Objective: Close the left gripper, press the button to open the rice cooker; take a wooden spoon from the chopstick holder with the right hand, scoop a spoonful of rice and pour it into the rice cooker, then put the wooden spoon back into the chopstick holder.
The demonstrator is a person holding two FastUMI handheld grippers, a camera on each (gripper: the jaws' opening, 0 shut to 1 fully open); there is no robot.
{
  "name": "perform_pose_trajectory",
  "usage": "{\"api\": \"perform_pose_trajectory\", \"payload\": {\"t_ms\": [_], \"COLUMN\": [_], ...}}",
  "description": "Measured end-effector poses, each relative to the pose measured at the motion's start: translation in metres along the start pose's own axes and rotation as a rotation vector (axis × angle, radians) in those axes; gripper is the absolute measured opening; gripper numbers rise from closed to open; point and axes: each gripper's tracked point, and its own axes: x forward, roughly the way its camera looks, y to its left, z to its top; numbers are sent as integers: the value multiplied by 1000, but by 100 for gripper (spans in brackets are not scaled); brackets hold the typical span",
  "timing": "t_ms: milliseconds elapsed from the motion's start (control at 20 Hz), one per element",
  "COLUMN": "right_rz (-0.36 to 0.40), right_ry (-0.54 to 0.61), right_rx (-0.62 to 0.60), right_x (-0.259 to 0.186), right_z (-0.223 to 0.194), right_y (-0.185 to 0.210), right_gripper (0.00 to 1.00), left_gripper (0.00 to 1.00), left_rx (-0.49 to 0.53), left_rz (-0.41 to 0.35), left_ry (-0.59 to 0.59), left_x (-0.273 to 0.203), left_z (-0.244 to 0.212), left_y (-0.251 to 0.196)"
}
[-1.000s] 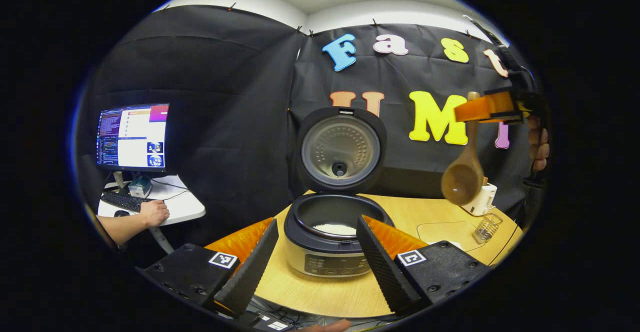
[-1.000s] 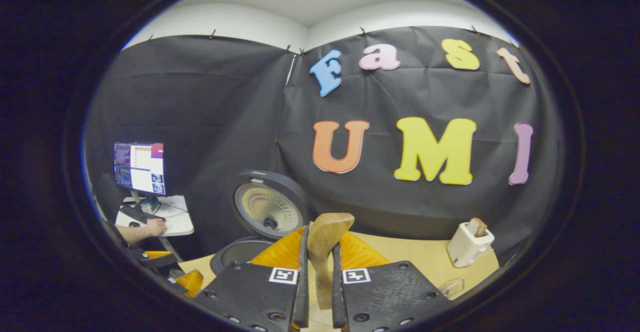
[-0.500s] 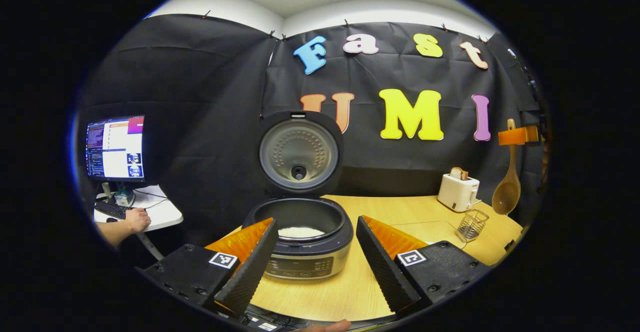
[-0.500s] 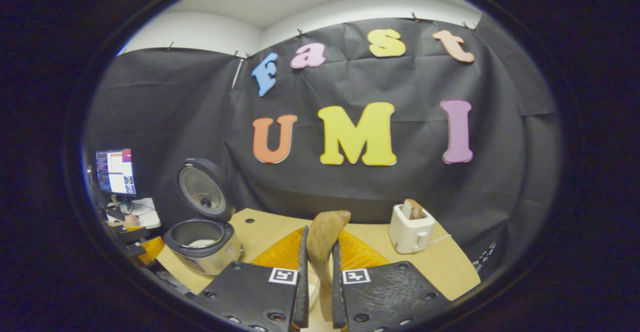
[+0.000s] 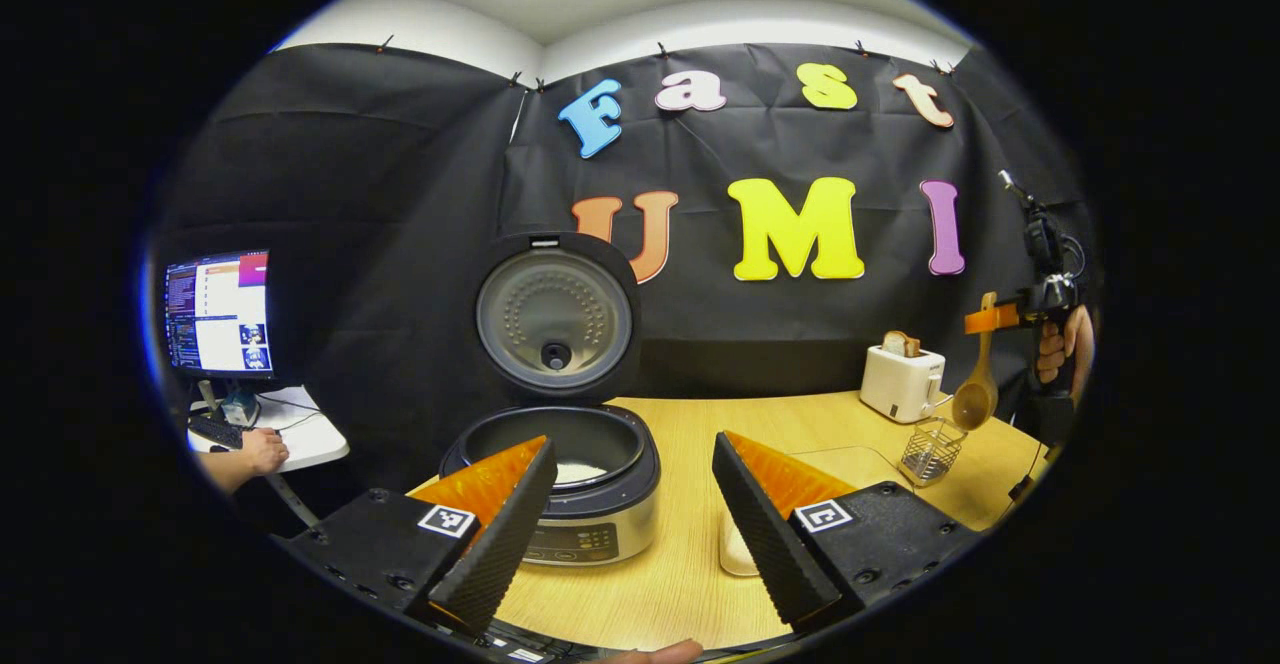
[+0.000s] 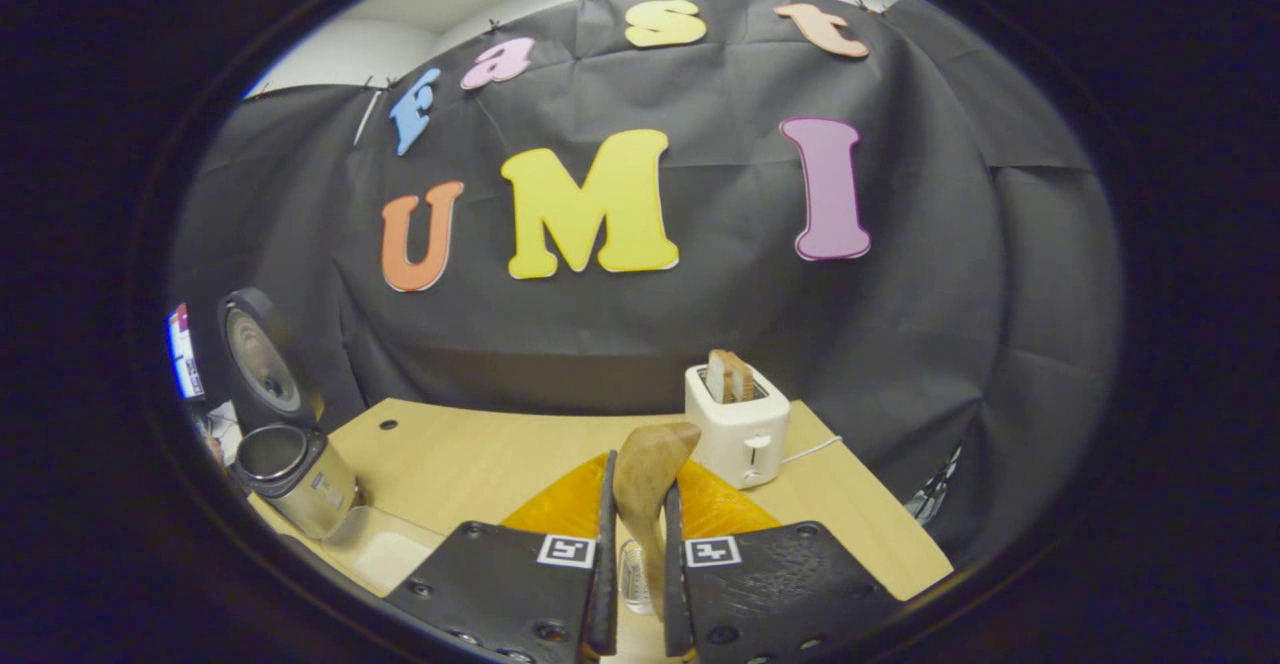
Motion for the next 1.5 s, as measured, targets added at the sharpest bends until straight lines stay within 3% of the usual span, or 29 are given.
{"api": "perform_pose_trajectory", "payload": {"t_ms": [250,450,700,900,950,1000,1050,1150,1200,1400,1450,1500], "right_rz": [6,-51,-85,-106,-113,-106,-90,-55,-42,-58,-76,-101], "right_ry": [98,194,195,144,112,81,58,20,-4,-111,-145,-185], "right_rx": [153,283,307,255,242,234,233,228,212,-11,-95,-171], "right_x": [38,54,40,27,22,14,6,-12,-22,-70,-80,-95], "right_z": [-30,-64,-86,-83,-75,-66,-61,-51,-44,-27,-23,-17], "right_y": [-12,-42,-64,-83,-87,-88,-87,-85,-84,-75,-68,-65], "right_gripper": [18,18,30,34,45,48,64,67,81,84,93,94], "left_gripper": [100,100,100,100,100,100,100,100,100,100,100,99], "left_rx": [-12,-34,-48,-45,-41,-38,-35,-31,-27,-31,-33,-40], "left_rz": [-11,-19,-12,-6,0,4,9,22,34,54,52,45], "left_ry": [13,13,18,20,12,10,12,15,6,-32,-37,-37], "left_x": [2,2,2,1,0,1,2,4,5,16,19,21], "left_z": [-2,-2,-2,-2,0,0,0,5,11,42,51,60], "left_y": [-3,-3,-4,-7,-6,-6,-5,-1,1,7,7,7]}}
